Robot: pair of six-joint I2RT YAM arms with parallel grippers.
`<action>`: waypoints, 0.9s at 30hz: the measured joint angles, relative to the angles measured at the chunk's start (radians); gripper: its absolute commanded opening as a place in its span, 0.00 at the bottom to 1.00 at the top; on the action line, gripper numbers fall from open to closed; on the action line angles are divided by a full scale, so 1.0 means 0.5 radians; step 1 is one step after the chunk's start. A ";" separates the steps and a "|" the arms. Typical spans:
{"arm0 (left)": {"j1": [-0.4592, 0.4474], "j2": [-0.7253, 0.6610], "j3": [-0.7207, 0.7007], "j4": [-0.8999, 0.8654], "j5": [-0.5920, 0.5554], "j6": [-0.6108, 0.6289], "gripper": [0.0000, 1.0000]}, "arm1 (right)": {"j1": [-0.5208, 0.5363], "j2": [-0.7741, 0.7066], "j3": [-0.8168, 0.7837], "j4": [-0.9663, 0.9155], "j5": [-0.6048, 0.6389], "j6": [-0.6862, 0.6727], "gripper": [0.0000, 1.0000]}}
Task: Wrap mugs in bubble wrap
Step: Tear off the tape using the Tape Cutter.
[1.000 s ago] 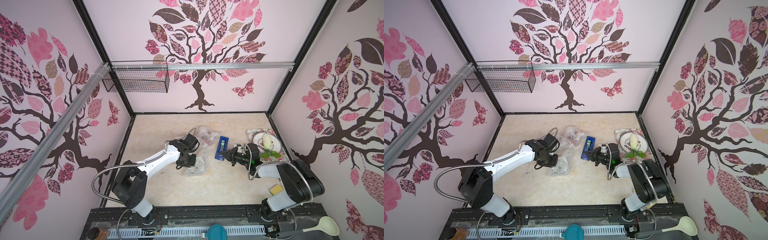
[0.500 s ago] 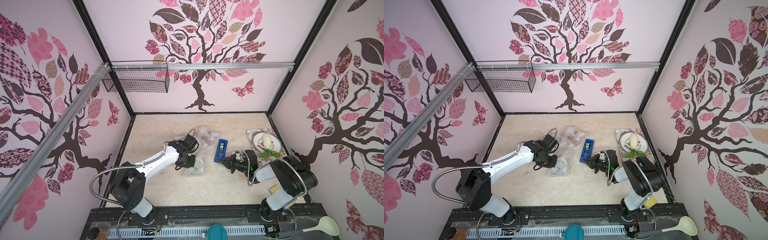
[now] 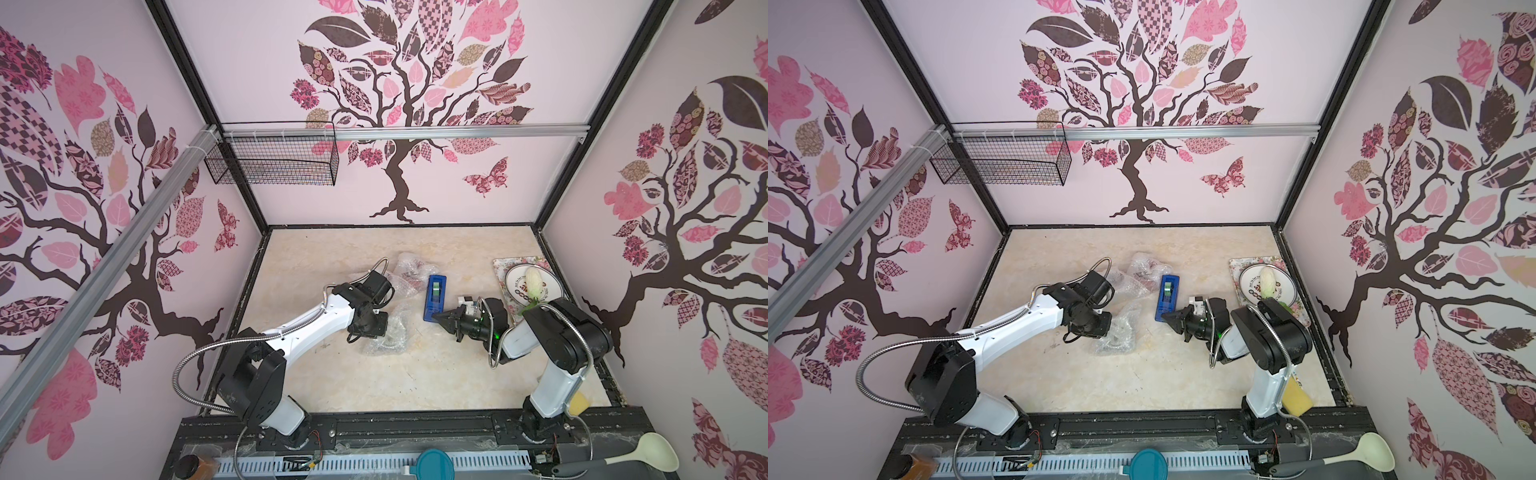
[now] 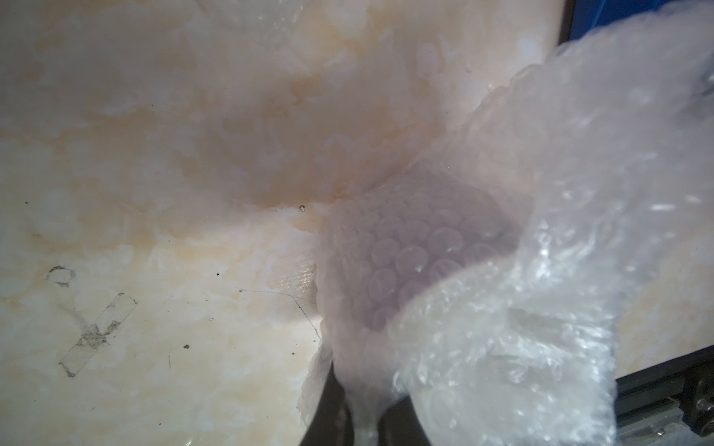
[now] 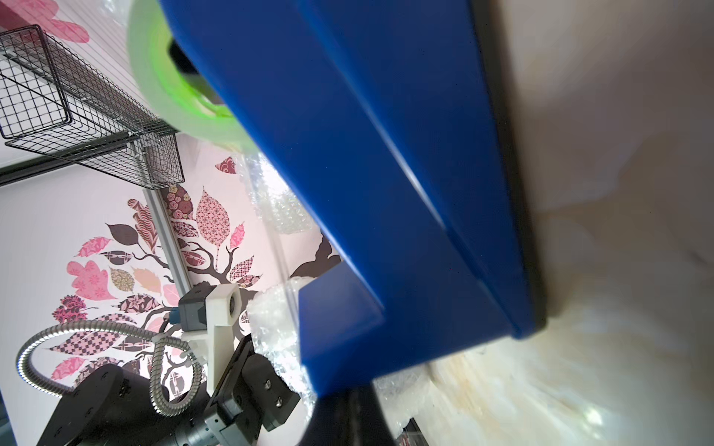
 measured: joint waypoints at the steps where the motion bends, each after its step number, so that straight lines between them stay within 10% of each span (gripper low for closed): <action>1: 0.005 0.000 0.000 0.000 0.005 0.000 0.00 | 0.002 0.006 0.014 -0.043 0.019 -0.019 0.00; 16: 0.028 0.000 0.000 -0.008 0.052 0.002 0.00 | 0.046 -0.317 0.027 -0.511 0.101 0.017 0.00; 27: 0.043 0.000 0.000 0.003 0.112 0.008 0.00 | 0.620 -0.838 0.303 -0.574 0.105 0.334 0.00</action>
